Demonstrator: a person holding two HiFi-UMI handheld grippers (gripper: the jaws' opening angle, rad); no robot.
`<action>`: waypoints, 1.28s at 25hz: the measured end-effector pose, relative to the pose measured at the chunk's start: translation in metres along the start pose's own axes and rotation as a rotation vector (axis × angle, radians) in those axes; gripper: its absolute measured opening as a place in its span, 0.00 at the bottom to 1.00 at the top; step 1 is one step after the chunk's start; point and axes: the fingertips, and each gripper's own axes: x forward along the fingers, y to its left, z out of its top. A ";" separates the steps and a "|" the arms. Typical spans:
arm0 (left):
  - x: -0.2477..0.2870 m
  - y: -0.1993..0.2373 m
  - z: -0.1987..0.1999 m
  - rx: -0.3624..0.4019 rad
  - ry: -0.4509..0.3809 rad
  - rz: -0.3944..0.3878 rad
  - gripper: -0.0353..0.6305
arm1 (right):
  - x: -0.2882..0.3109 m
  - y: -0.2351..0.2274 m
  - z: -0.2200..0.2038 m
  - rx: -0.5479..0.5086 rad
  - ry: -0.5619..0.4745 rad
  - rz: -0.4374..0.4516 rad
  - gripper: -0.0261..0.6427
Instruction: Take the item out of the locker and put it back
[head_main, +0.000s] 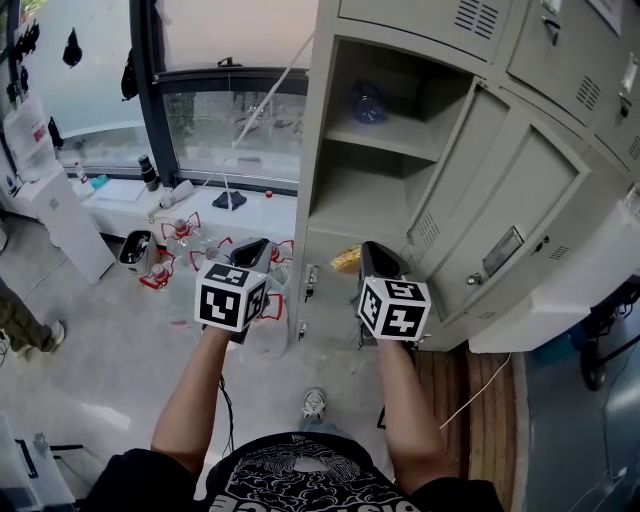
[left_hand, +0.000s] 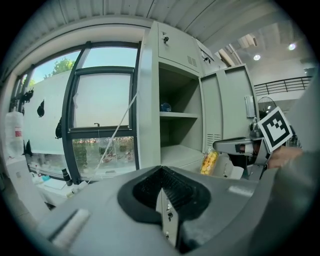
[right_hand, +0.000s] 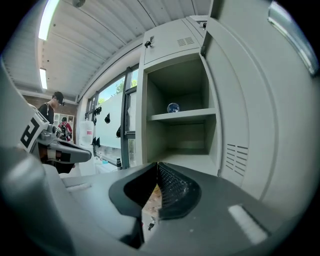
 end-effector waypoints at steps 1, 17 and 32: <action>-0.002 -0.003 -0.001 -0.001 -0.002 -0.004 0.05 | -0.004 0.002 -0.002 0.000 0.002 0.000 0.08; -0.031 -0.029 -0.018 -0.004 -0.011 -0.053 0.05 | -0.057 0.020 -0.019 -0.023 0.008 -0.030 0.08; -0.036 -0.027 -0.019 -0.003 -0.013 -0.067 0.05 | -0.061 0.027 -0.014 -0.029 0.000 -0.041 0.08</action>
